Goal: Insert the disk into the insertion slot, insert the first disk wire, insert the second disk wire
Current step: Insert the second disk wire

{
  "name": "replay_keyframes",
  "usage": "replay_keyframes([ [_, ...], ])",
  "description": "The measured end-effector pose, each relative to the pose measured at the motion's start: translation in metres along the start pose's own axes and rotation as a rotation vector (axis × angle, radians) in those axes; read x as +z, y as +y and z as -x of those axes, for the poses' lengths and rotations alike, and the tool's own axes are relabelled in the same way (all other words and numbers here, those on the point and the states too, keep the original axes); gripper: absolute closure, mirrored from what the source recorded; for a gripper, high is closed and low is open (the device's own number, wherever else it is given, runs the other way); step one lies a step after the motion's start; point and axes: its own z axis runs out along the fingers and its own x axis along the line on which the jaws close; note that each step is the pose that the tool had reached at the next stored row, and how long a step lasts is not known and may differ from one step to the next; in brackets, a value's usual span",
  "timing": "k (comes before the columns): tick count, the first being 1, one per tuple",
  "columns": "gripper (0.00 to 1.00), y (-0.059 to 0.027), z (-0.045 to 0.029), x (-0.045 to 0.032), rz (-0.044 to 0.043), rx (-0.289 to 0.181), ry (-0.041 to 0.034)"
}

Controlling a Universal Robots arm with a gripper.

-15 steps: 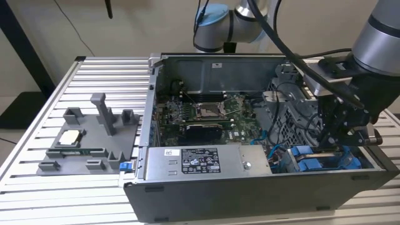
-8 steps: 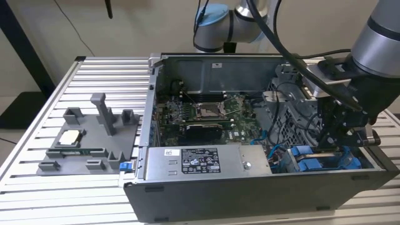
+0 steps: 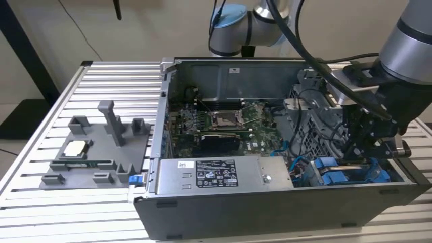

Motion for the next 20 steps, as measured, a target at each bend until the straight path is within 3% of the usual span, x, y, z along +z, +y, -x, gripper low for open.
replay_keyframes([
  [4,0.84,0.0,-0.0003,0.0,-0.0013,0.0,0.0018],
  [9,0.84,0.0038,-0.0004,-0.0002,-0.0132,-0.001,0.0066],
  [13,0.84,0.01,-0.0004,-0.0008,-0.0353,-0.003,0.0113],
  [17,0.84,0.0132,-0.0004,-0.001,-0.0659,-0.006,0.0324],
  [18,0.84,0.0136,-0.0004,-0.0009,-0.0748,-0.007,0.033],
  [20,0.84,0.0143,-0.0005,-0.0011,-0.0802,-0.007,0.0333],
])
